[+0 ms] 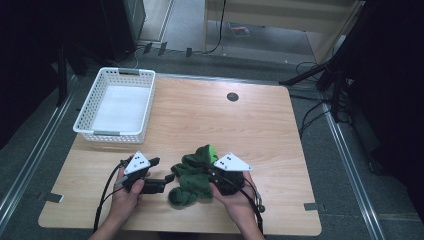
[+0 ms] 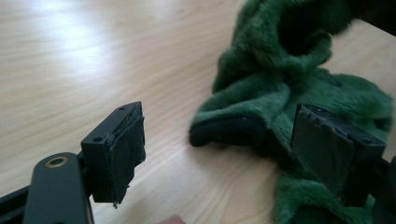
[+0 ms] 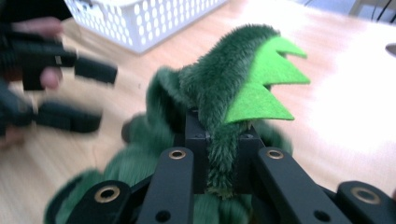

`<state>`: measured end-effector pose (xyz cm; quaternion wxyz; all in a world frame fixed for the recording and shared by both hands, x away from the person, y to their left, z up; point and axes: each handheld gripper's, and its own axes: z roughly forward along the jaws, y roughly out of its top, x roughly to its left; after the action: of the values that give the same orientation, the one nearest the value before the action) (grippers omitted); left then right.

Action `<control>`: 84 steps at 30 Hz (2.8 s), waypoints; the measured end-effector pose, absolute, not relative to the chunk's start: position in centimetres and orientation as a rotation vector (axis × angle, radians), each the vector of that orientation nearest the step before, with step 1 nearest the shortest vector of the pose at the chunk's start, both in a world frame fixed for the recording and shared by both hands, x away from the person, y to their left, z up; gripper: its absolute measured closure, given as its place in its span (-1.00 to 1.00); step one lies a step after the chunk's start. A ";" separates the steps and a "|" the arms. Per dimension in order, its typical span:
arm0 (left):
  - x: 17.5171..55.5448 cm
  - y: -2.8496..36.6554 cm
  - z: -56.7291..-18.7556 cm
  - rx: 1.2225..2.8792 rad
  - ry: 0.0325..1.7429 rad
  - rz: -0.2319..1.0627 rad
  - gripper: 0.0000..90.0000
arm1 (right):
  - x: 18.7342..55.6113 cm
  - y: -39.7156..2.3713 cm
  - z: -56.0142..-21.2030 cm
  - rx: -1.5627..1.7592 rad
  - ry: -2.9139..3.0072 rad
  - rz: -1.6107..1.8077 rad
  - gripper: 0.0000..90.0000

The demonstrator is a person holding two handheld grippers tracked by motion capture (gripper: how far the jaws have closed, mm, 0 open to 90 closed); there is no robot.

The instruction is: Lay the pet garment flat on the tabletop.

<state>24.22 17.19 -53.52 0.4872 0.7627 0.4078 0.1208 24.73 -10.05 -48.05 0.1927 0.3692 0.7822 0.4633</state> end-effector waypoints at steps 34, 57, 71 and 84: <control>33.0 13.3 -51.5 1.813 1.280 0.360 0.04 | 39.0 -10.1 -50.1 1.337 2.279 1.193 -0.06; 38.0 12.0 -52.2 1.966 1.393 0.458 0.91 | 38.9 -14.1 -50.4 1.288 2.112 1.190 0.88; 40.4 9.0 -53.1 2.042 1.288 0.308 0.18 | 39.6 -16.0 -52.0 1.414 2.217 1.325 0.22; 40.5 10.5 -52.8 2.051 1.344 0.492 1.00 | 39.2 -16.3 -52.2 1.335 2.119 1.109 1.00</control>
<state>40.54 10.53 -52.79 0.3150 0.7783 0.5101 0.1868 39.22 -16.31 -52.24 0.1999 0.4775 0.7581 0.3966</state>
